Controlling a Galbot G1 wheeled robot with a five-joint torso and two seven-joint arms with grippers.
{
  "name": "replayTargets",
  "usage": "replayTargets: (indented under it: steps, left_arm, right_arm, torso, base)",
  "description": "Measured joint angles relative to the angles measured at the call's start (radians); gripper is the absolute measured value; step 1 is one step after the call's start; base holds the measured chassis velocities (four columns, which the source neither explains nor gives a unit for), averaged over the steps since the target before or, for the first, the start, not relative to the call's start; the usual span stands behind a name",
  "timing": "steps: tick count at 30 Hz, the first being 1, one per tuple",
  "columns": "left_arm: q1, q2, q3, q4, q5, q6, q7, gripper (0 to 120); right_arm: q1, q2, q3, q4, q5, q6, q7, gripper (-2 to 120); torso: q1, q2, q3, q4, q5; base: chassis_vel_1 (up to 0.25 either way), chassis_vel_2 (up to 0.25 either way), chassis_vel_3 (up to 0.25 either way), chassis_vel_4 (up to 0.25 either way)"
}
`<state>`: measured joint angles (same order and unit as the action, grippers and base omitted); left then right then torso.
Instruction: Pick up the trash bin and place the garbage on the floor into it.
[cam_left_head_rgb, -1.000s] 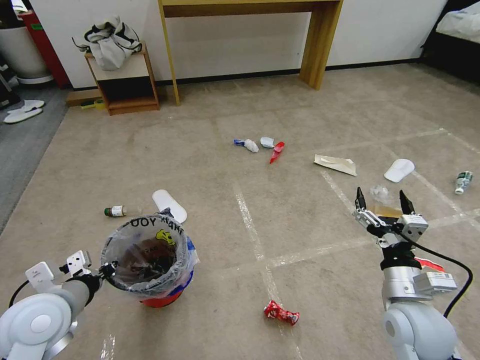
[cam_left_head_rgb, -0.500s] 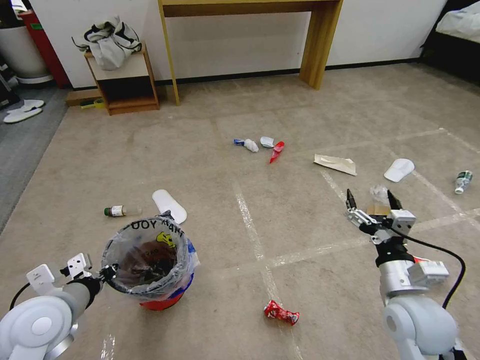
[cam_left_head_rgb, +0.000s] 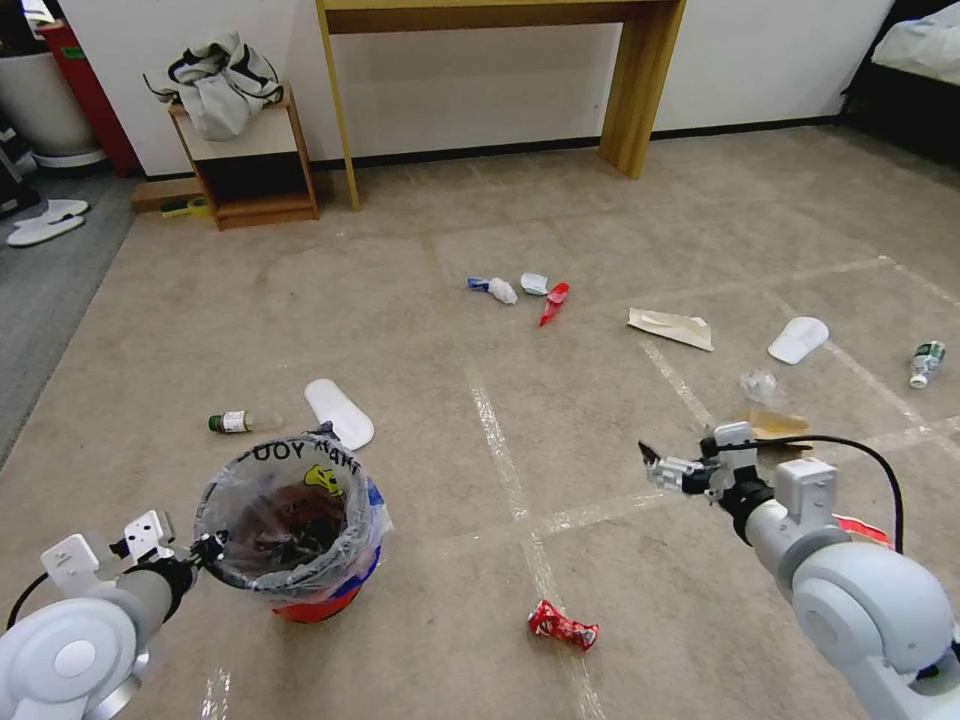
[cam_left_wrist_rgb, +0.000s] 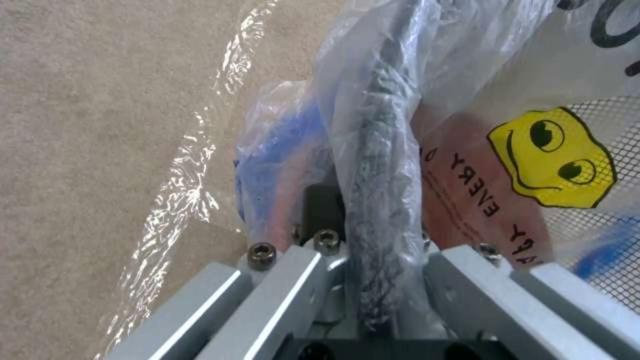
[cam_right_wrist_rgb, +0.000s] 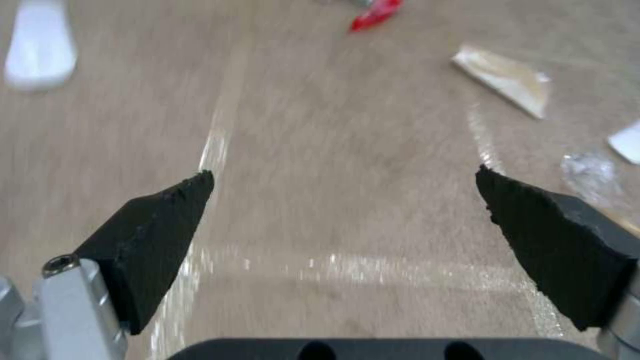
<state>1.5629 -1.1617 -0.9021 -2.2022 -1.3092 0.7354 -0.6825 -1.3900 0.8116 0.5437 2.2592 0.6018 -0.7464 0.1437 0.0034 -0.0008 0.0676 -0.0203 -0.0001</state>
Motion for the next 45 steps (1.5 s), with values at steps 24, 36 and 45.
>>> replayTargets:
  steps: [24, 36, 45]
  left_arm:
    - [0.031, -0.024, -0.044, 0.055, 0.051, 0.0, 0.029, 1]
    - [0.028, -0.036, -0.04, 0.067, 0.068, 0.0, 0.03, 1]
    - [0.035, -0.05, -0.04, 0.064, 0.078, 0.0, 0.03, 1]
  right_arm:
    - [0.278, -0.341, -0.646, -0.258, -0.085, 0.007, -0.126, 100]
    - [0.281, -0.287, -0.765, -0.288, -0.017, 0.01, -0.068, 100]
    - [0.284, -0.238, -0.814, -0.331, -0.011, 0.01, -0.043, 100]
  torso:
    - [0.0, 0.0, 0.0, -0.0001, 0.0001]
    - [0.0, 0.0, 0.0, 0.0, -0.0001]
    - [0.0, 0.0, 0.0, -0.0001, -0.0001]
  base:
    - [0.0, 0.0, 0.0, 0.0]
    - [0.0, 0.0, 0.0, 0.0]
    - [0.0, 0.0, 0.0, 0.0]
